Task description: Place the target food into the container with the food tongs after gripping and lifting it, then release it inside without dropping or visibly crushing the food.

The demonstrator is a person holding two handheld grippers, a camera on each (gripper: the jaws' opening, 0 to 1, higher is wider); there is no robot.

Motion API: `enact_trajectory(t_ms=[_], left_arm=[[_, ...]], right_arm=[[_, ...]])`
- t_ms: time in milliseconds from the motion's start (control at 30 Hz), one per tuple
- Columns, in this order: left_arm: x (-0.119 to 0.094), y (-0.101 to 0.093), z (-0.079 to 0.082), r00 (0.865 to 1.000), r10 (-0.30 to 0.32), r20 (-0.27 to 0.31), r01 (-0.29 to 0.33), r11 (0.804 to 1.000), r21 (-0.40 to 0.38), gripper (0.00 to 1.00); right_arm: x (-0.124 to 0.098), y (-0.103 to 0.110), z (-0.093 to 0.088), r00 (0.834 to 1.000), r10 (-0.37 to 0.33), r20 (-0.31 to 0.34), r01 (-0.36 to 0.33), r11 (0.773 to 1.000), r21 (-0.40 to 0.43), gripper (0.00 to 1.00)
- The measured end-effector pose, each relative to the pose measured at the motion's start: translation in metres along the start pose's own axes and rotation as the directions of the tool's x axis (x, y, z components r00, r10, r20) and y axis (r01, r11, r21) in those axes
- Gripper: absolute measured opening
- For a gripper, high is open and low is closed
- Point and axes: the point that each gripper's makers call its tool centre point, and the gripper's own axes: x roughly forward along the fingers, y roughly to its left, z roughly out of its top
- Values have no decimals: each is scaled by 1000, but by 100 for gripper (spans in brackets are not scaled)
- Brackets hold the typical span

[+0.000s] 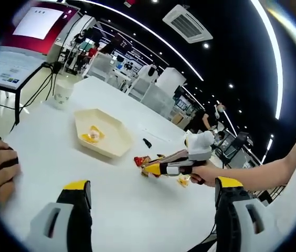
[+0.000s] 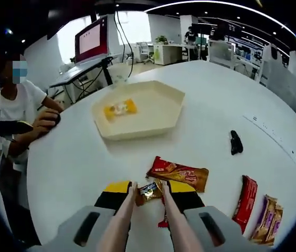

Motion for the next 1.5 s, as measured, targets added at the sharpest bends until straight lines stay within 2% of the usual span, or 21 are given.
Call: enact_trajectory(t_ms=[267,467,600,700,833,933,1000,1167,1300,1500], left_arm=[[6,-2,-5,1000,-5,-16,5,1000,-4,99],[11,-6,-4,1000,-17,-17,17,1000,-6,99],[14,-9,-6,999,-25,-24,25,1000,-6,99],[15,-10,-7,999,-31,-18,30,999,-11,99],[21,-13,-16,997,-44,-59,42,999,-29,98],[21,-21,-10,997,-66,-41,65,998,-24,98],[22,-20,-10,996,-70,-47,69,998,-12,97],[24,-20,-10,996,-74,-54,74,997,-12,97],[25,-23,-12,994,-86,-64,85,996,-7,97],[21,-23,-15,994,-81,-67,81,997,-9,96]], right_arm=[[2,3,-2,1000,9,0,-9,1000,-28,26],[2,8,-2,1000,6,15,-5,996,-86,25],[5,14,-2,1000,0,-11,-2,991,-136,24],[7,18,0,1000,4,-13,-6,990,-138,22],[8,17,1,1000,-10,-7,9,992,-125,20],[7,16,0,999,-35,36,39,993,-114,18],[7,17,0,998,-46,40,49,995,-90,18],[8,17,1,998,-50,36,53,994,-93,19],[8,19,0,995,-81,64,88,990,-108,20],[8,17,1,992,-88,90,95,992,-79,22]])
